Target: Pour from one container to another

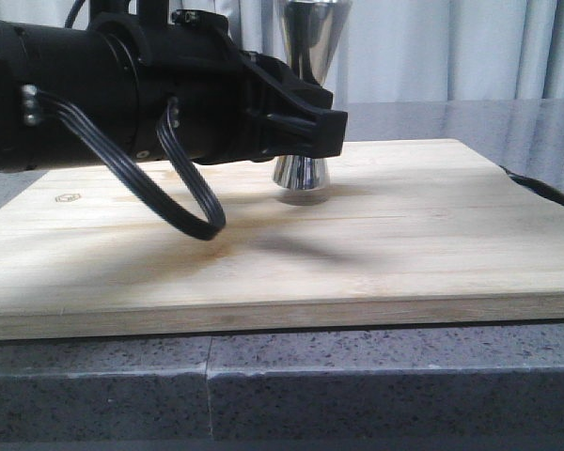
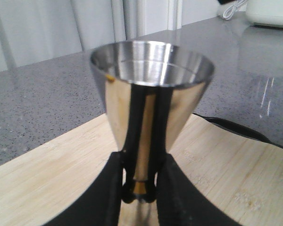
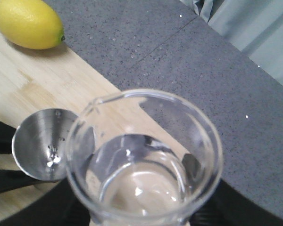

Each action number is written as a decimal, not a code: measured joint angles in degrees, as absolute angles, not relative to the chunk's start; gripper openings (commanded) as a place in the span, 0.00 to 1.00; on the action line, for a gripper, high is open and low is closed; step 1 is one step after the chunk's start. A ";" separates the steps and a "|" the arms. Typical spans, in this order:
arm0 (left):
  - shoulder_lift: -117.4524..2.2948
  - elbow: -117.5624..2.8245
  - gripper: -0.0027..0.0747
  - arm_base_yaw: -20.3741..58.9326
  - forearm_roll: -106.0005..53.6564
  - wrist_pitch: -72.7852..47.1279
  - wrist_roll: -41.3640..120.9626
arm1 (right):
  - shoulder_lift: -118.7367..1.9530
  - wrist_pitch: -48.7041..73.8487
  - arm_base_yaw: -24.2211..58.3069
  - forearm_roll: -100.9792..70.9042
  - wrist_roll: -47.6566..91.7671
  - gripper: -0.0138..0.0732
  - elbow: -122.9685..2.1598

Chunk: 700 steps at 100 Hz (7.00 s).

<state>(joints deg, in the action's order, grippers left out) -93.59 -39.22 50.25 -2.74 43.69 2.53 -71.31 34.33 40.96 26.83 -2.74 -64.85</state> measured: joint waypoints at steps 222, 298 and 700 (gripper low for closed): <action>-93.68 -39.22 0.01 50.25 0.65 47.38 0.56 | -74.31 44.05 42.15 26.44 19.39 0.40 -72.68; -93.68 -39.22 0.01 50.25 3.69 47.19 -1.66 | -74.31 44.99 42.15 26.44 24.91 0.40 -72.68; -93.68 -39.22 0.01 50.25 7.65 46.37 -4.18 | -74.31 49.29 43.86 29.32 39.38 0.40 -72.76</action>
<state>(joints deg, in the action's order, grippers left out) -93.68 -39.22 50.25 7.65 46.37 -4.18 -74.31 49.29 43.86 29.32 39.38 -72.76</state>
